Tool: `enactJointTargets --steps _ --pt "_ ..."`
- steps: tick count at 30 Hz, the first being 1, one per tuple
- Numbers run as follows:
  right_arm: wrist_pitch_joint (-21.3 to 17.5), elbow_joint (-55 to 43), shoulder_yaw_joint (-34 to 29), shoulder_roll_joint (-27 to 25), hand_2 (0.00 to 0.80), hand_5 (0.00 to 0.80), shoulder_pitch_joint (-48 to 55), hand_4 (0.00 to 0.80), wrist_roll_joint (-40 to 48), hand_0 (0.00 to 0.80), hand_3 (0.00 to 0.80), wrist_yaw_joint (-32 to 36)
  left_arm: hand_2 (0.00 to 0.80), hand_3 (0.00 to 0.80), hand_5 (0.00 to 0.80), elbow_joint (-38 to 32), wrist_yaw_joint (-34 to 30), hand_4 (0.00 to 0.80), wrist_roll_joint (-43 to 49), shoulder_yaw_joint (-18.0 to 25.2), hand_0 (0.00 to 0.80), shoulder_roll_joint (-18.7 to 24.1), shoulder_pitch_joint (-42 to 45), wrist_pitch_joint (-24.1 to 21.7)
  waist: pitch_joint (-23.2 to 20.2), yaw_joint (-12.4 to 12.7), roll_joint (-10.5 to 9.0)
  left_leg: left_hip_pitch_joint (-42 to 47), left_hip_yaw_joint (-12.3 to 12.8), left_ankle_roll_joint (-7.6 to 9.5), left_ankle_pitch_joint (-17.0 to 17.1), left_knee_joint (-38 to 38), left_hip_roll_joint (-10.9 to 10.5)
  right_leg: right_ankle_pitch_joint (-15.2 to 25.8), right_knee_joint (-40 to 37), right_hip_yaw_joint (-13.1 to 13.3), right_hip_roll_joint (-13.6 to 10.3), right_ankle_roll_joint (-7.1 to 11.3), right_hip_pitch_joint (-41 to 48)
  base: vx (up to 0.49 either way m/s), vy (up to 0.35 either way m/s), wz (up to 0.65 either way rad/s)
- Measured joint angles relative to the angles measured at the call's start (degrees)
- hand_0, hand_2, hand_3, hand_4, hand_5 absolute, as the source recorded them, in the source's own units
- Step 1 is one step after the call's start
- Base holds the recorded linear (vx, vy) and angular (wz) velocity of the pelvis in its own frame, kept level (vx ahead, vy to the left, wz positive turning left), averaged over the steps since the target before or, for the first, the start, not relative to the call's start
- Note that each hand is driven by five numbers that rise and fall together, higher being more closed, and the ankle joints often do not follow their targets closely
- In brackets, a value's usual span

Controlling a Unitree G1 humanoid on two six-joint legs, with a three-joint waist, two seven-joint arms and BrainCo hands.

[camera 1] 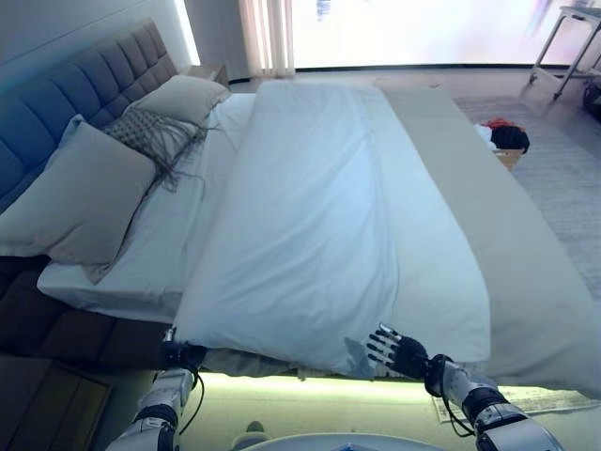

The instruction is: Make the bed neatly

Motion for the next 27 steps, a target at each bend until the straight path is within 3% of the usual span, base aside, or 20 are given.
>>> enactJointTargets --steps 14,22,27 --pt "-1.29 2.94 -0.04 -1.59 0.0 0.0 0.06 0.0 -0.23 0.0 0.0 1.4 0.8 0.8 0.8 6.57 -1.83 0.8 1.48 8.17 0.8 8.13 0.18 2.83 0.07 0.42 0.11 -0.58 -1.29 -0.55 -0.4 0.0 -0.05 -0.32 0.0 -1.77 -0.12 0.22 -0.23 0.006 0.072 0.01" --pt "-1.28 2.95 -0.95 -2.34 0.0 0.0 0.31 0.0 -1.17 0.0 0.0 2.13 0.8 0.8 0.8 7.36 -4.68 0.8 4.47 7.9 0.8 7.23 1.31 3.81 0.15 1.49 -0.11 -1.54 -2.26 -0.75 -0.55 0.06 -0.41 -0.43 0.26 -2.76 -0.25 0.42 -0.42 0.005 0.112 0.07" --pt "-1.24 3.08 -1.98 -4.25 0.0 0.0 0.34 0.0 -1.26 0.0 0.0 2.19 0.8 0.8 0.8 7.19 -4.73 0.8 4.39 4.34 0.8 6.5 0.92 2.9 0.59 2.84 -0.69 -3.16 -2.95 -0.76 -0.54 0.73 -0.57 -0.61 0.41 -3.45 -0.19 0.54 -1.29 -0.14 0.06 0.09"
